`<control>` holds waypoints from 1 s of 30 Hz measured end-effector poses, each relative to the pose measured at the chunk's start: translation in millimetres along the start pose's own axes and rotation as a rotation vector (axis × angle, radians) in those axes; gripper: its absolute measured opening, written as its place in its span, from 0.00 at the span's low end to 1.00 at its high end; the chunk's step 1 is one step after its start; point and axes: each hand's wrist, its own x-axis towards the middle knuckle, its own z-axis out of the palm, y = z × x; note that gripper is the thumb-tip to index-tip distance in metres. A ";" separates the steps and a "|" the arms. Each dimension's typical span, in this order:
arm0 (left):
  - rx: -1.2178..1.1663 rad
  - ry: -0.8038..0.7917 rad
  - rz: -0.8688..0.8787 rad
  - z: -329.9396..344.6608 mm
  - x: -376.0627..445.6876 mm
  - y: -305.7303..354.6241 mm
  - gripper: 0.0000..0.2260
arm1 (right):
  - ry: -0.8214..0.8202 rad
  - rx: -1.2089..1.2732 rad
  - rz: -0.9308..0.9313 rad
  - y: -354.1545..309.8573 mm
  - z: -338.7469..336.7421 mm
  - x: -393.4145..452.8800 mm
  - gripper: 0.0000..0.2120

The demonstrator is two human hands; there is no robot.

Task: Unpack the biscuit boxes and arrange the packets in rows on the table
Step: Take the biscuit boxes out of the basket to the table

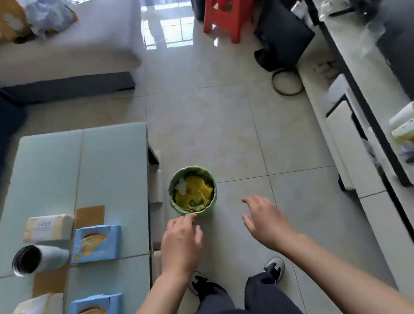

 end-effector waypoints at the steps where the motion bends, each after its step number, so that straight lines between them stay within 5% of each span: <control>1: 0.025 -0.019 0.041 7.3 0.7 15.2 0.12 | 0.018 0.013 0.021 14.1 -4.6 -7.8 0.22; 30: 0.273 -0.490 0.910 247.1 -3.4 456.9 0.13 | 0.483 0.391 0.854 388.9 -100.3 -241.2 0.18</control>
